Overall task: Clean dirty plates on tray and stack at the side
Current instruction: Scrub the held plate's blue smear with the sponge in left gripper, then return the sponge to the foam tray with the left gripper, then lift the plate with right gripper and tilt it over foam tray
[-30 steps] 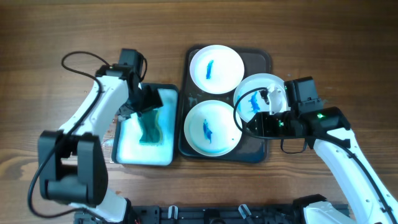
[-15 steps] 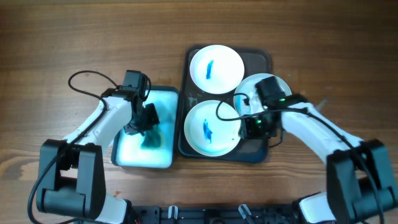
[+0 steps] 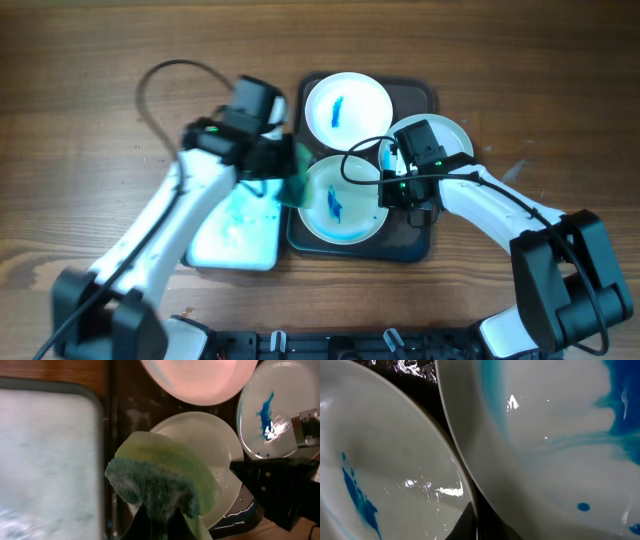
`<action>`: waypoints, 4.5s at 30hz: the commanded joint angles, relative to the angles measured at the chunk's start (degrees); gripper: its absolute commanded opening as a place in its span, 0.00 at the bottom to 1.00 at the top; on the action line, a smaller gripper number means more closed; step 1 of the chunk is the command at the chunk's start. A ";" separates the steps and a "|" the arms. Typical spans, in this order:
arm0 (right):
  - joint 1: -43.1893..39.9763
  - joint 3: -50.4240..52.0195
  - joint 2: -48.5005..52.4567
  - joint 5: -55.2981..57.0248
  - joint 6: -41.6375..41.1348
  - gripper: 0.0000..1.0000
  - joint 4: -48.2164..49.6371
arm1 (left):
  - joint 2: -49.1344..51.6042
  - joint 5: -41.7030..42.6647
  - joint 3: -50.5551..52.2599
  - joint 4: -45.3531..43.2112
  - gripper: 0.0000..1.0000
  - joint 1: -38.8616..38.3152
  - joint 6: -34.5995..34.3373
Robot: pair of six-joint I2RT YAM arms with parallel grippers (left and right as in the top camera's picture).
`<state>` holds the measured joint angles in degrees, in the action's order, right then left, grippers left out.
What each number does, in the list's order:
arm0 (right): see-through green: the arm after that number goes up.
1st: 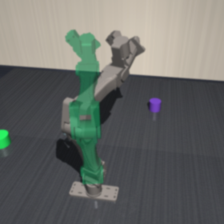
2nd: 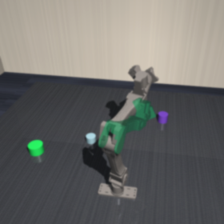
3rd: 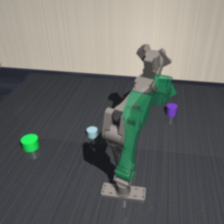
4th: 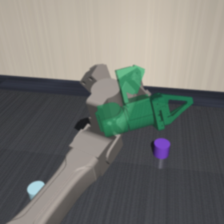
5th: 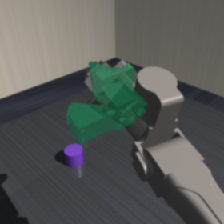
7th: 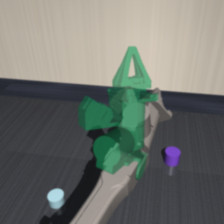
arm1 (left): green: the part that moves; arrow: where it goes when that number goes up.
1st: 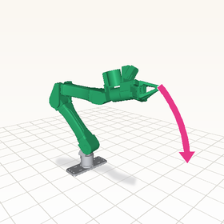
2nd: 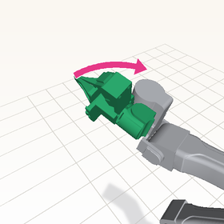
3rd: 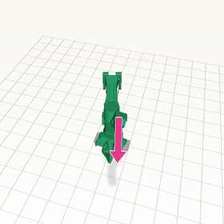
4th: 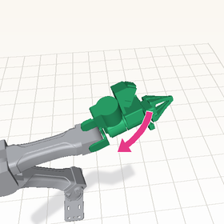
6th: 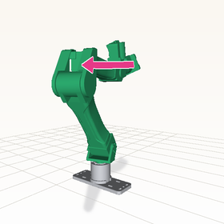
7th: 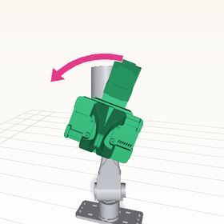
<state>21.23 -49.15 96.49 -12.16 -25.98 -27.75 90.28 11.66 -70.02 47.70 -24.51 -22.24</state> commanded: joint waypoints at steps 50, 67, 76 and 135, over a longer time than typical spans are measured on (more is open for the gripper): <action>0.20 0.11 1.20 0.55 -1.33 0.04 -0.33 | 25.31 16.04 0.74 -16.74 0.04 -11.45 -2.60; 0.20 0.11 1.20 0.33 -1.36 0.04 -0.37 | 1.27 -3.89 0.68 1.16 0.04 -1.60 -3.45; 0.15 -0.61 0.83 0.07 5.18 0.04 -0.28 | -4.46 -13.29 10.51 2.64 0.04 13.20 1.01; 45.72 -22.64 0.59 75.17 60.00 0.04 32.48 | -32.30 -6.16 -0.28 14.10 1.00 31.98 -3.72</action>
<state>67.31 -70.98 96.92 61.63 34.22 4.34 57.82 4.60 -69.82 61.76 7.16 -25.63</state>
